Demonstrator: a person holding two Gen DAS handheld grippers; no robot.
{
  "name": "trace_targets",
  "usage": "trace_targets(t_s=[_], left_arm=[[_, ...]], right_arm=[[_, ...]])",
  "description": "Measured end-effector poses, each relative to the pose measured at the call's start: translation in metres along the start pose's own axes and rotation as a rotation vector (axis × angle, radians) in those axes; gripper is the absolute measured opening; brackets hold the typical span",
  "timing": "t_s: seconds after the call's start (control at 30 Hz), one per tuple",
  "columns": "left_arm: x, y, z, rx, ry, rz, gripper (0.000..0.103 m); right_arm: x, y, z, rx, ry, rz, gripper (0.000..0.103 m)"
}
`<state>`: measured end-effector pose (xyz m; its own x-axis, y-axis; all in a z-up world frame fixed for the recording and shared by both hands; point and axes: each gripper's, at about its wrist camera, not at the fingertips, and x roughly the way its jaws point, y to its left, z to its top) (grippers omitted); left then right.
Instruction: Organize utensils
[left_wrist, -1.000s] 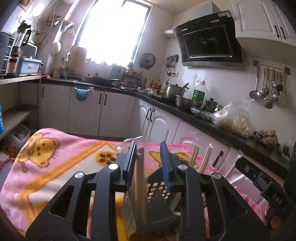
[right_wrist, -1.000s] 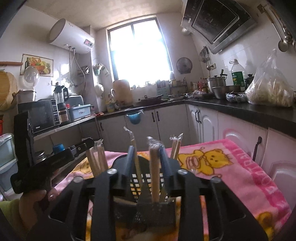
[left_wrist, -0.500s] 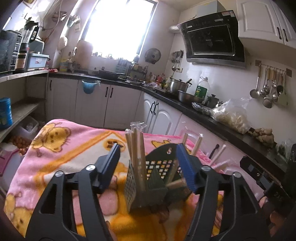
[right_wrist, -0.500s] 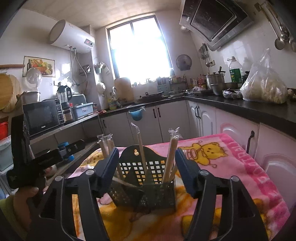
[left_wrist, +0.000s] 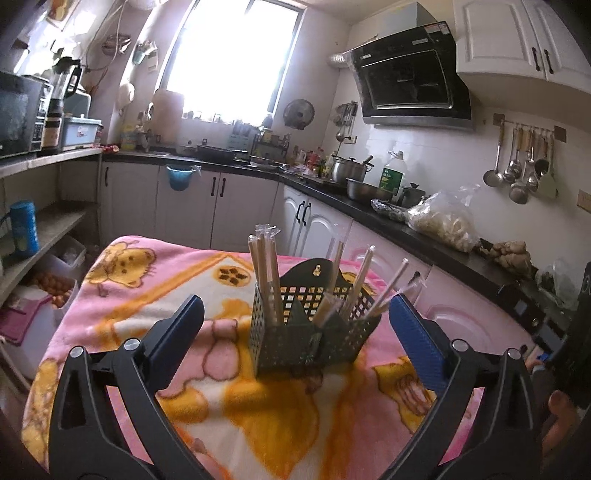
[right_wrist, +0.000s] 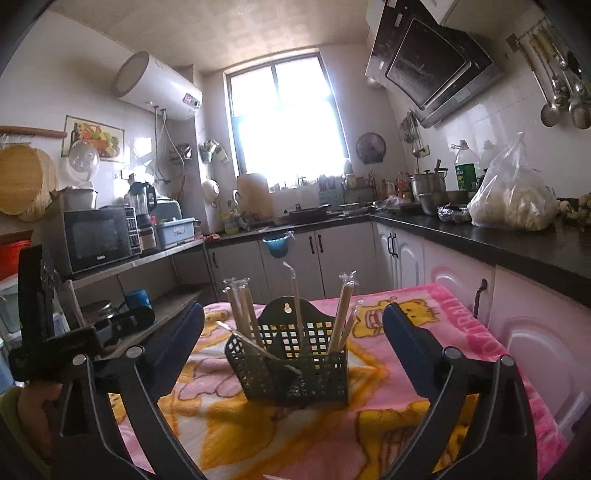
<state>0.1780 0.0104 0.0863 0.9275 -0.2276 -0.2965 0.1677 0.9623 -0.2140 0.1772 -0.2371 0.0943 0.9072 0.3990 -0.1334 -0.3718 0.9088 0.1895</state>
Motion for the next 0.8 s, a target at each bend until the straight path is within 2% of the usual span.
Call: trace_targets(t_s=[0.4, 0.8], left_arm=[[-0.043, -0.017, -0.026, 0.041, -0.029, 0.032, 0.092], [-0.067, -0.021, -0.065, 0.085, -0.057, 0.066, 0.092]], right_arm=[[-0.047, 0.02, -0.015, -0.076, -0.033, -0.028, 0.097], [-0.069, 0.034, -0.052, -0.109, -0.035, -0.057, 0.097]])
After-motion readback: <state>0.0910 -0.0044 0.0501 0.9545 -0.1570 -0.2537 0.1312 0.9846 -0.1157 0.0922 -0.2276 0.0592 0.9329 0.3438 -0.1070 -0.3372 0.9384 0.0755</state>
